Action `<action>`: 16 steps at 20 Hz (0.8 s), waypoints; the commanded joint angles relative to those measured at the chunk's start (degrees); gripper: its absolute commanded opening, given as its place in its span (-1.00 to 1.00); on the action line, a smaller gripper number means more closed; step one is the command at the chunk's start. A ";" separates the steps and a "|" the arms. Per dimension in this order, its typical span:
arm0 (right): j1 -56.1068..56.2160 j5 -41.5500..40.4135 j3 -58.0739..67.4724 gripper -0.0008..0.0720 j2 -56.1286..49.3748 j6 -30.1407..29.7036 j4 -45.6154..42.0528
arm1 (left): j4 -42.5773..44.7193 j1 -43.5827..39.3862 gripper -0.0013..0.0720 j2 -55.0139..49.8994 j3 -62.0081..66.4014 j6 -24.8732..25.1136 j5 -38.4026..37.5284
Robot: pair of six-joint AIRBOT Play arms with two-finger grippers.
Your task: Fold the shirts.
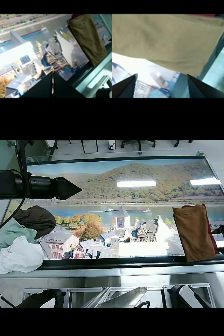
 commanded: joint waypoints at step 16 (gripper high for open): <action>47.28 19.41 -7.17 -0.91 12.59 -27.19 21.68 | 3.04 -5.20 -0.93 18.40 -23.15 -4.72 -7.43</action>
